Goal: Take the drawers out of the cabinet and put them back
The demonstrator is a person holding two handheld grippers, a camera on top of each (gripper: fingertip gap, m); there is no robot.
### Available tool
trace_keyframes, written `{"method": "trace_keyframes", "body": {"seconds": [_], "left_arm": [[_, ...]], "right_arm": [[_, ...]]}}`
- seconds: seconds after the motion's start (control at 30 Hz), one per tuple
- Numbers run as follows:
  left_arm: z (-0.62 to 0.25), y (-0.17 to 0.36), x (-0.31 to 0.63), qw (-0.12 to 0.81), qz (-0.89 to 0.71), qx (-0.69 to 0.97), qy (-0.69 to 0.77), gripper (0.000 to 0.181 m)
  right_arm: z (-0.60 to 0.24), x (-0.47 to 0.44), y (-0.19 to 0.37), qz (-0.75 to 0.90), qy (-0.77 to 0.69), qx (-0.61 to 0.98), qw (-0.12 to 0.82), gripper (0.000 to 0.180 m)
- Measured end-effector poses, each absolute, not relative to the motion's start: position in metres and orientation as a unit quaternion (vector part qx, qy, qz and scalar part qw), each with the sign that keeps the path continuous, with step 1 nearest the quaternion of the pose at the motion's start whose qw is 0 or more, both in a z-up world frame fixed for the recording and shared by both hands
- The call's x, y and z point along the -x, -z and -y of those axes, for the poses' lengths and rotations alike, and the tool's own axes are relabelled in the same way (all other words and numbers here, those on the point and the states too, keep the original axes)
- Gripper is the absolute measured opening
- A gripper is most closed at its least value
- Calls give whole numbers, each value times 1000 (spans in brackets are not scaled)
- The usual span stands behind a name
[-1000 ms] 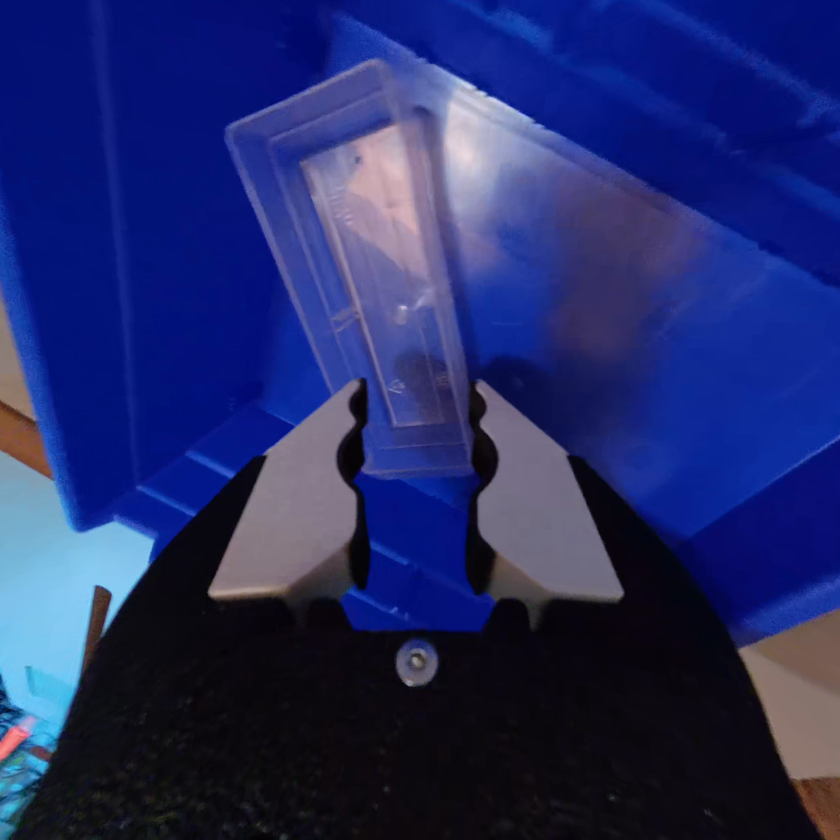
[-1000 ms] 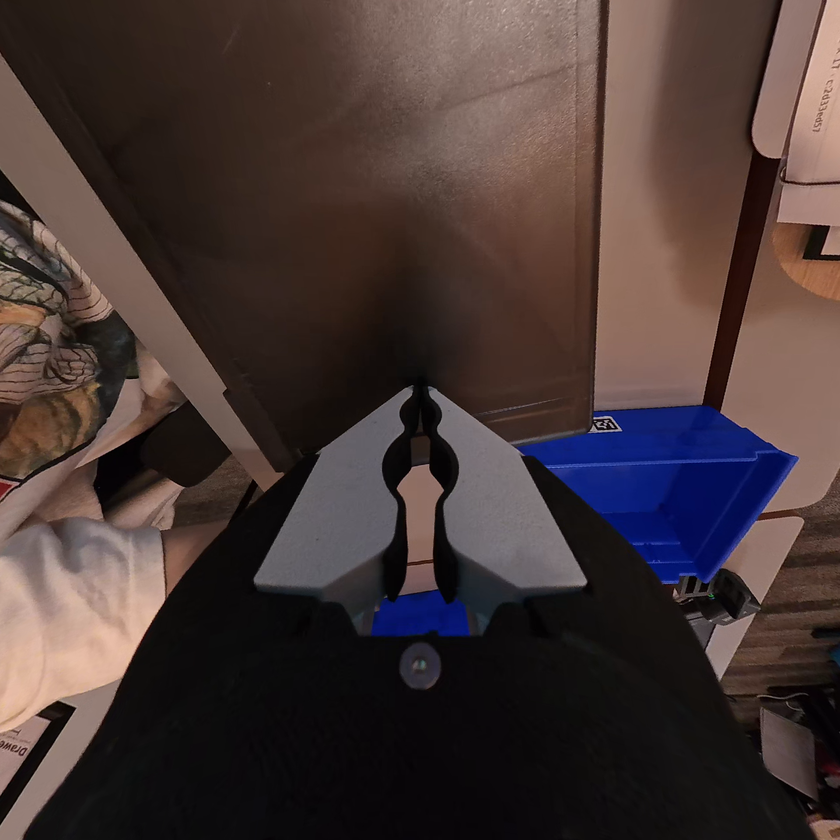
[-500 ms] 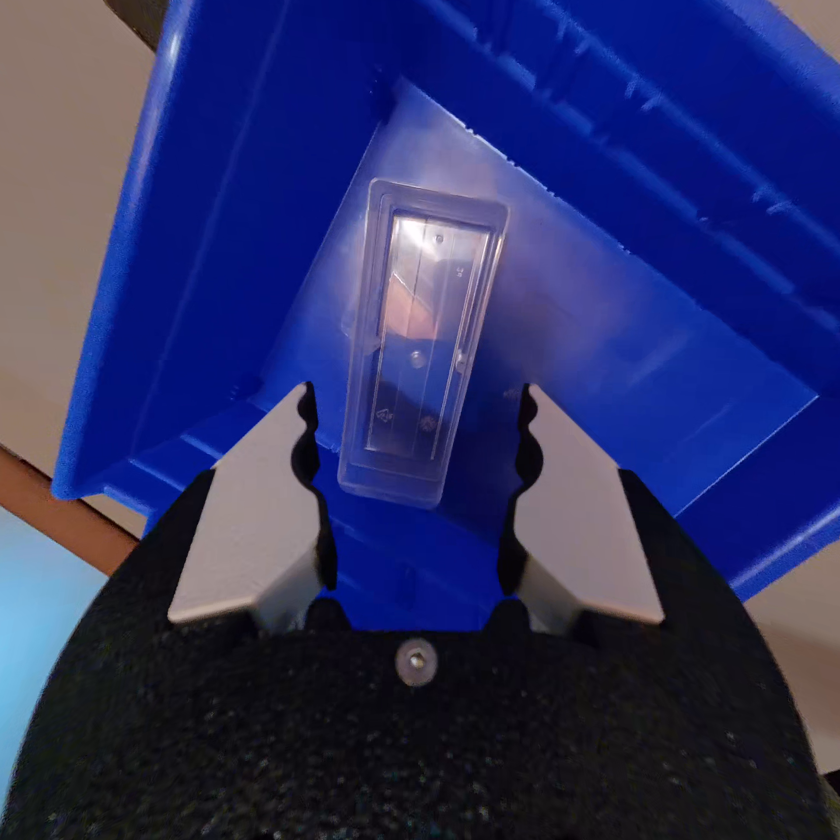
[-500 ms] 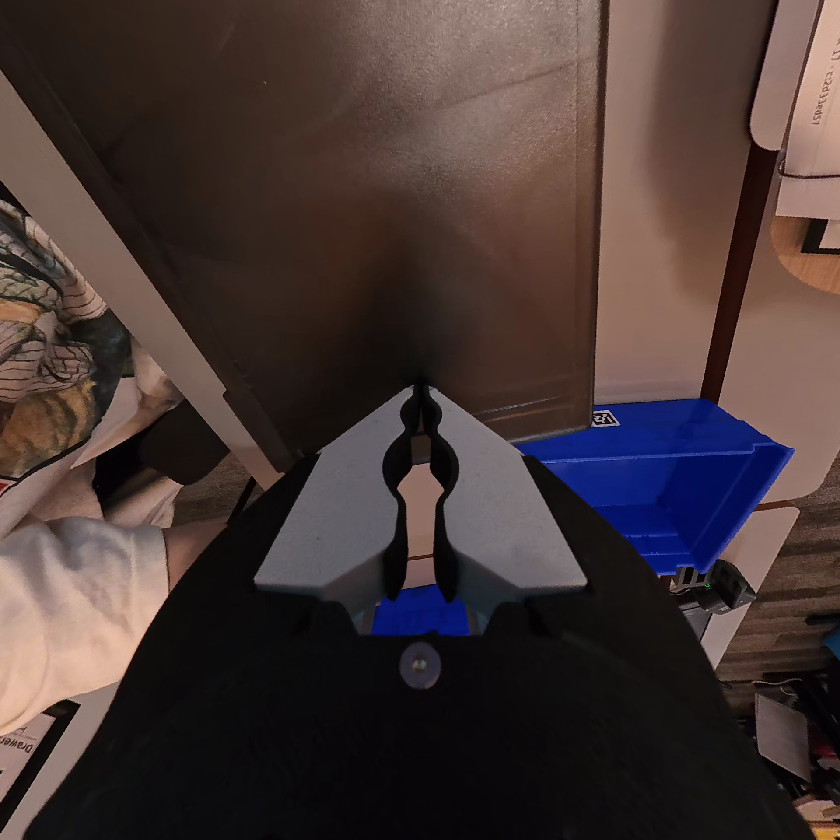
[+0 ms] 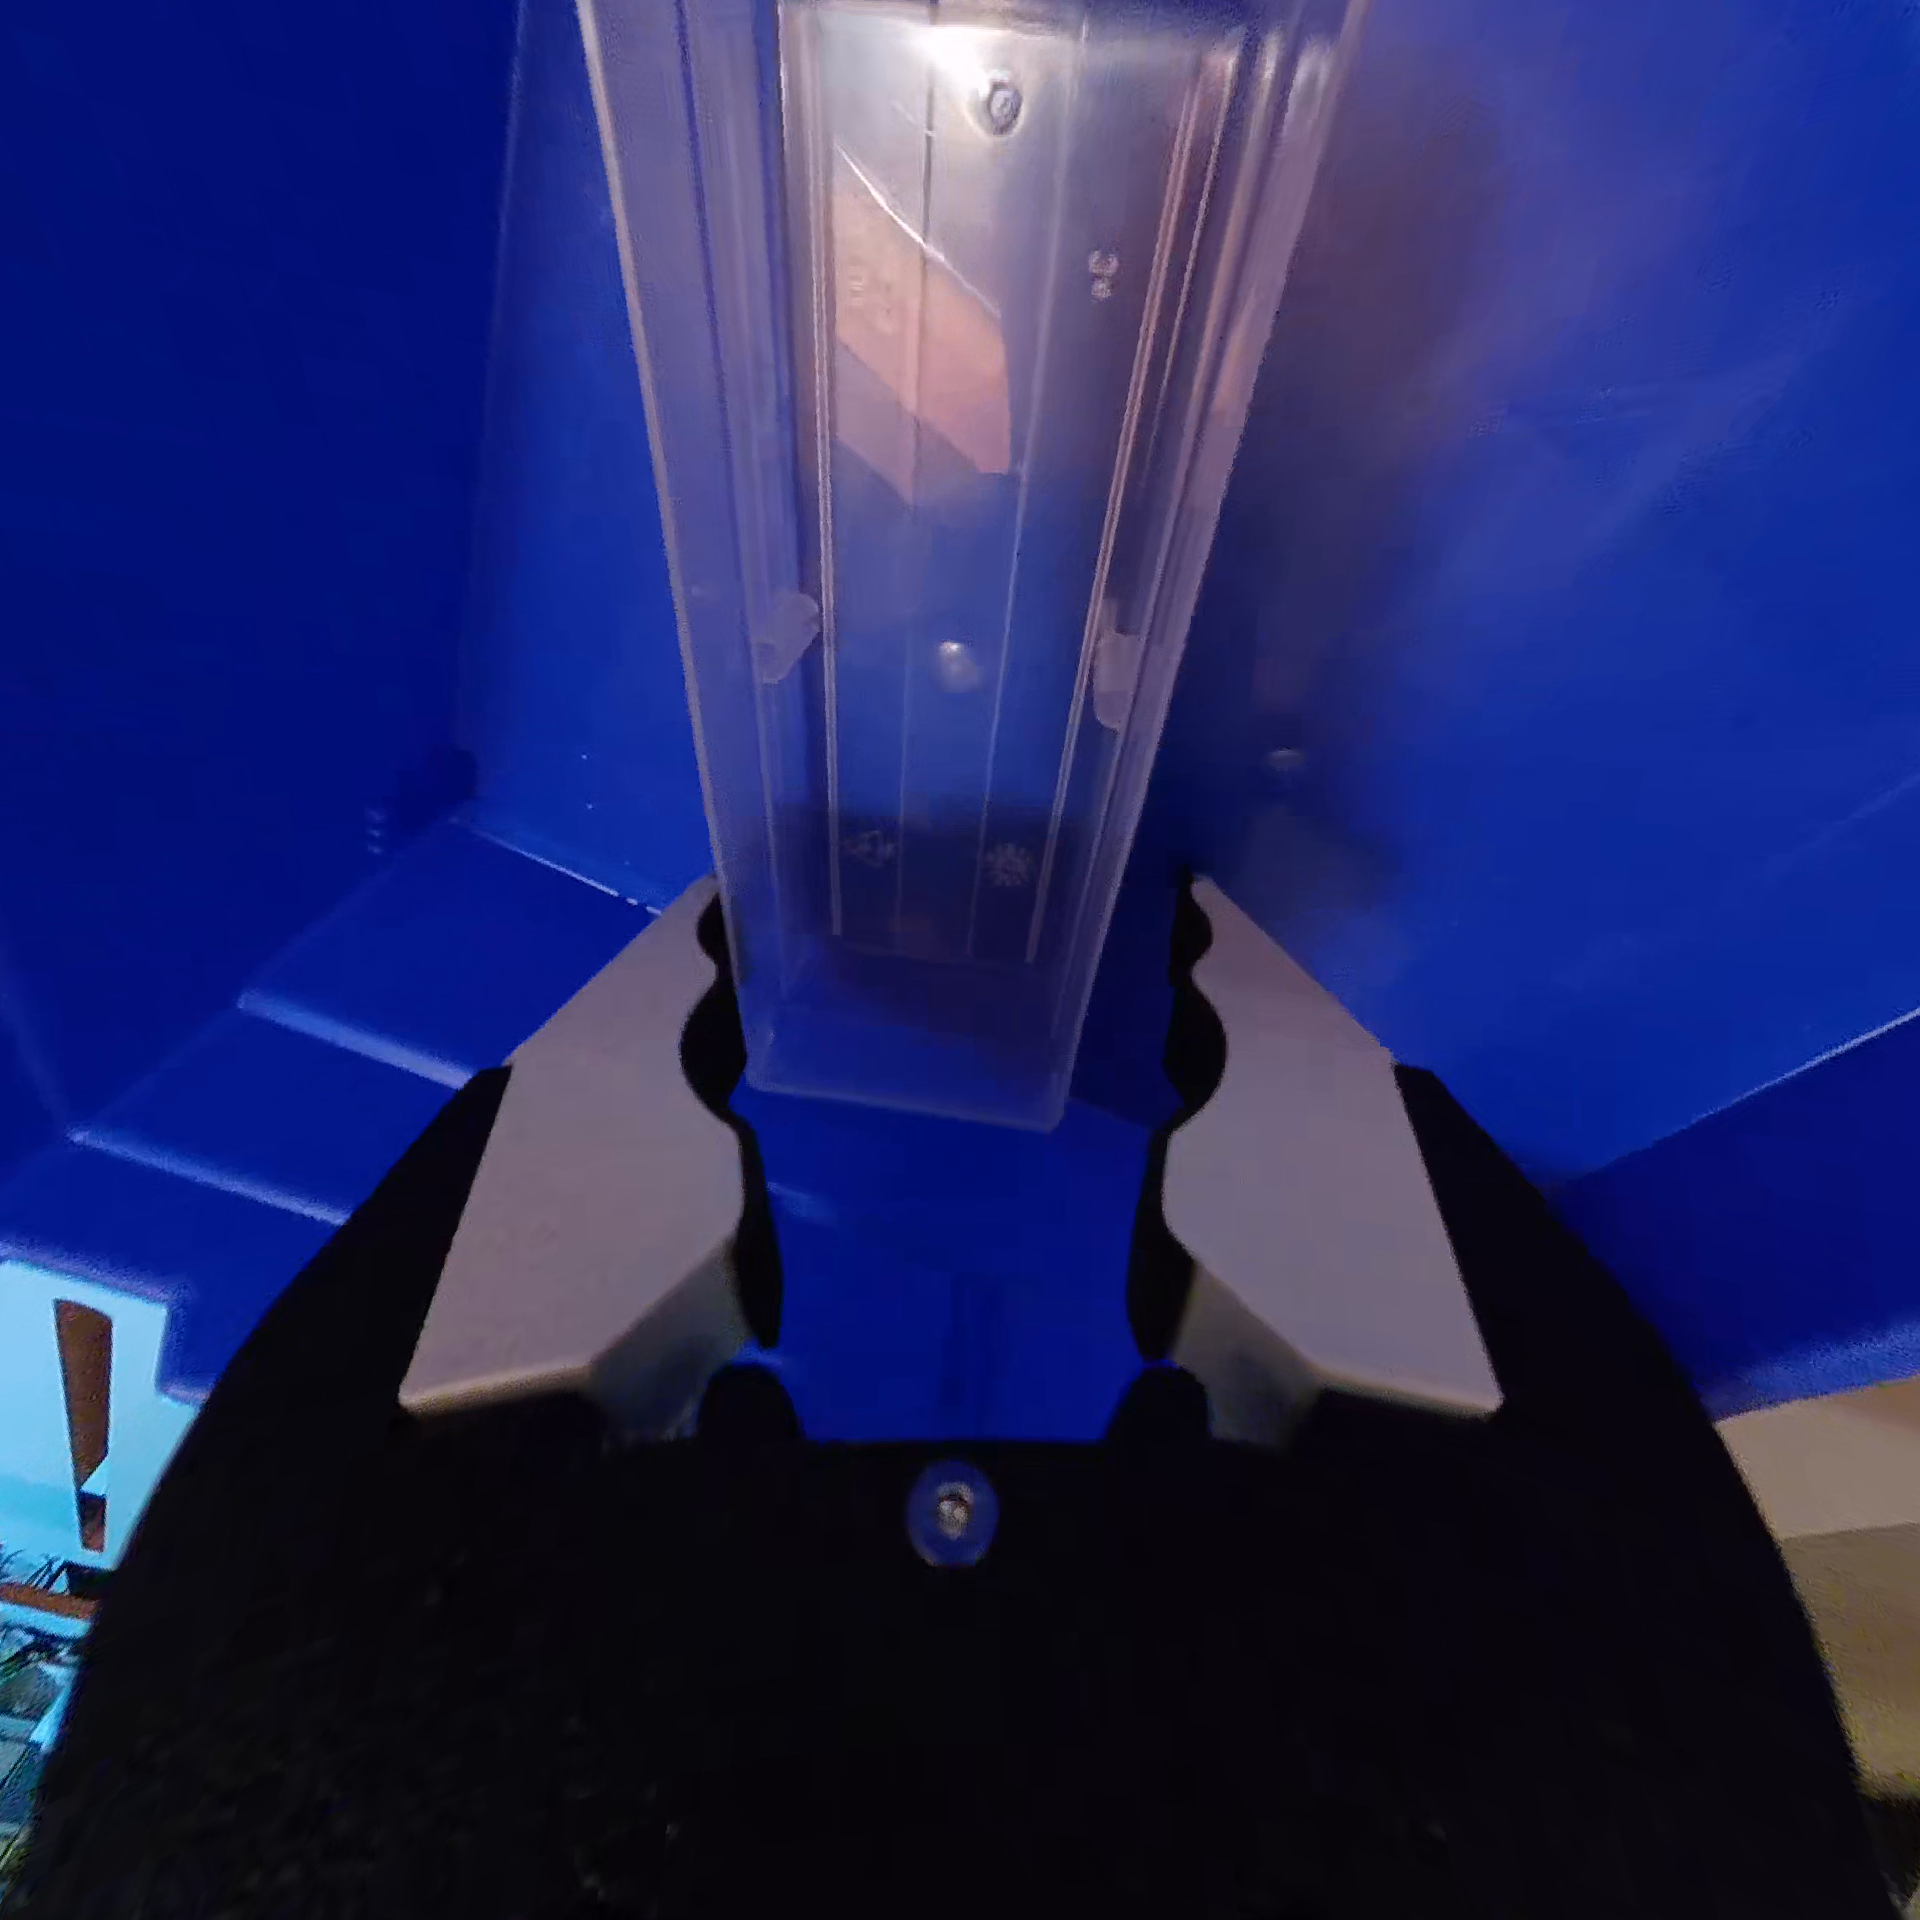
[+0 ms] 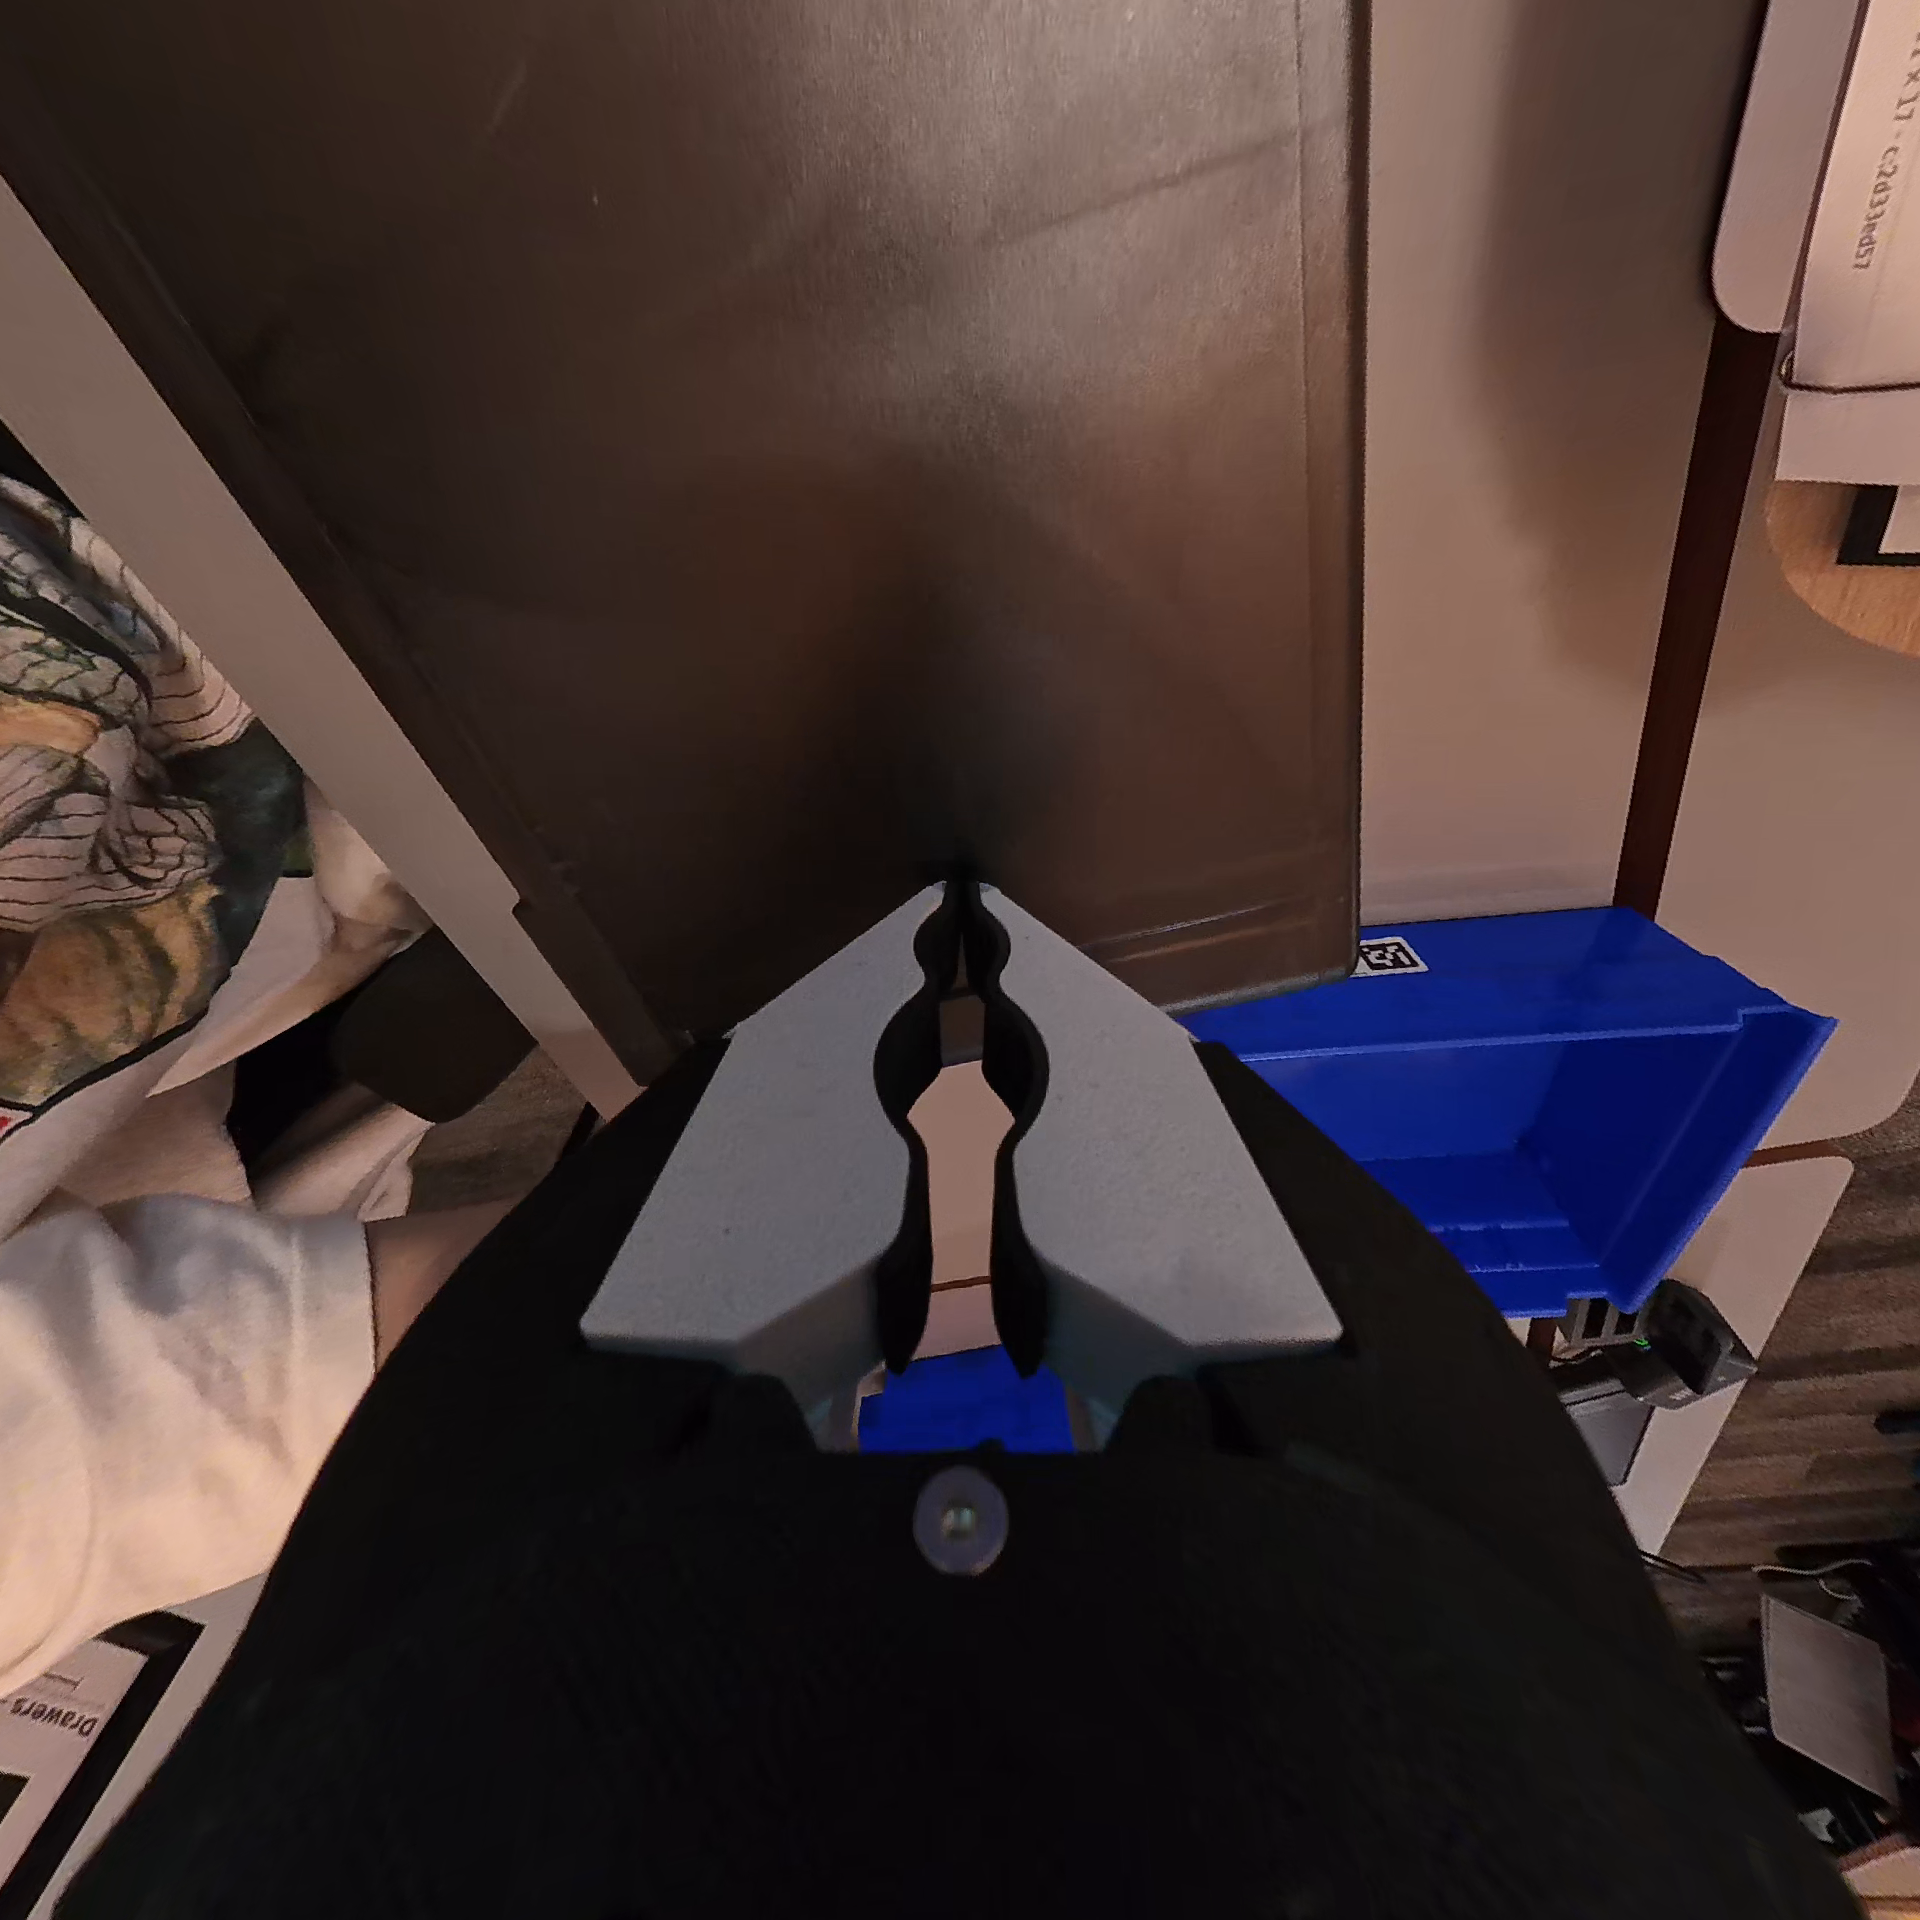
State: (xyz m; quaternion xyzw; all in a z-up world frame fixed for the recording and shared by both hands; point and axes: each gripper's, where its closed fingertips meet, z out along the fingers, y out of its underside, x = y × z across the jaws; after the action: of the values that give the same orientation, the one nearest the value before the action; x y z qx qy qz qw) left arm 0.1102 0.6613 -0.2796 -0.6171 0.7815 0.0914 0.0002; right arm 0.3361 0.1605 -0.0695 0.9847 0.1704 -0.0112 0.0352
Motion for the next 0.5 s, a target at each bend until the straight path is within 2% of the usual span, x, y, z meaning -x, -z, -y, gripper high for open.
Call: {"method": "trace_keyframes", "body": {"seconds": [0.03, 0.27, 0.5], "left_arm": [[-661, 278, -108, -3, -781, 617, -97, 74], [-636, 255, -89, -52, -750, 656, -72, 62], [-596, 218, -63, -90, -694, 712, -51, 60]], "right_arm": [[-161, -336, 69, -171, 11, -985, 37, 0], [-161, -336, 70, -172, 9, -984, 44, 0], [-161, -336, 70, -165, 31, -985, 33, 0]]}}
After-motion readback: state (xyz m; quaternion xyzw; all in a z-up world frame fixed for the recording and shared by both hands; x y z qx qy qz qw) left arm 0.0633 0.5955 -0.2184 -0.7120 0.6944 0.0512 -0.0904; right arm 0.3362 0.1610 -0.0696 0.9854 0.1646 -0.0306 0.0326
